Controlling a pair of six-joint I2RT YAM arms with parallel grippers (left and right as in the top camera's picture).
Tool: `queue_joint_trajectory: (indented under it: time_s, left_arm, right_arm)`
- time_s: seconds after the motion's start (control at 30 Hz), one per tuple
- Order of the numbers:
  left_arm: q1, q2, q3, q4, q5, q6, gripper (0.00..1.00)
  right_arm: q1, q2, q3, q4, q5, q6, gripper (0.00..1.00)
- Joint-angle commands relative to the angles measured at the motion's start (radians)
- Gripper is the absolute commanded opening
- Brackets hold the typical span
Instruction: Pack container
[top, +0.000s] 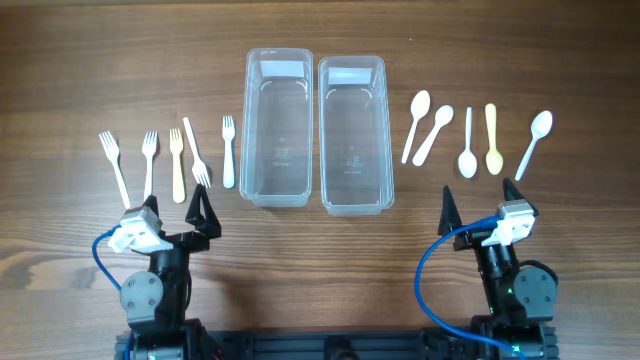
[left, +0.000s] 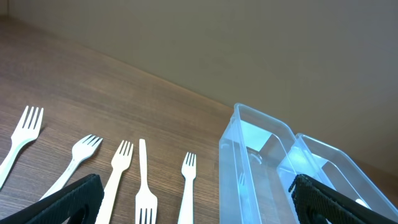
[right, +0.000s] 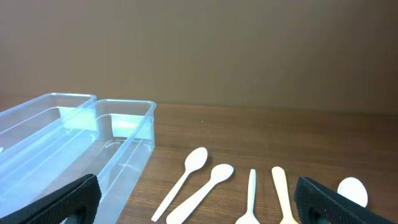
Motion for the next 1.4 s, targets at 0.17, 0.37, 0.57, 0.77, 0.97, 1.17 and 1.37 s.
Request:
queue_joint_trajectory:
  time_s: [0.17,0.37,0.57,0.77,0.97,1.17,1.37]
  left_arm:
    - [-0.007,-0.008,-0.012,0.003,-0.006,-0.002,1.0]
    - [-0.007,-0.008,-0.012,0.003,-0.006,-0.002,1.0]
    - [-0.007,-0.008,-0.012,0.007,-0.006,-0.002,1.0]
    - [-0.007,-0.008,0.026,0.065,0.017,-0.111,1.0]
    - [-0.006,0.135,0.332,-0.119,-0.072,-0.095,1.0]
    - [-0.006,0.729,0.936,-0.58,-0.114,0.002,1.0]
    - [-0.006,1.316,1.395,-0.962,-0.122,0.003,1.0]
  right_arm:
    - [-0.004,0.0,-0.001,0.005,0.014,0.001,1.0]
    - [-0.004,0.0,-0.001,0.005,0.014,0.001,1.0]
    - [-0.004,0.0,-0.001,0.005,0.014,0.001,1.0]
    - [-0.004,0.0,-0.001,0.005,0.014,0.001,1.0]
    - [-0.004,0.0,-0.001,0.005,0.014,0.001,1.0]
    - [-0.004,0.0,-0.001,0.005,0.014,0.001,1.0]
    - [-0.004,0.0,-0.001,0.005,0.014,0.0,1.0]
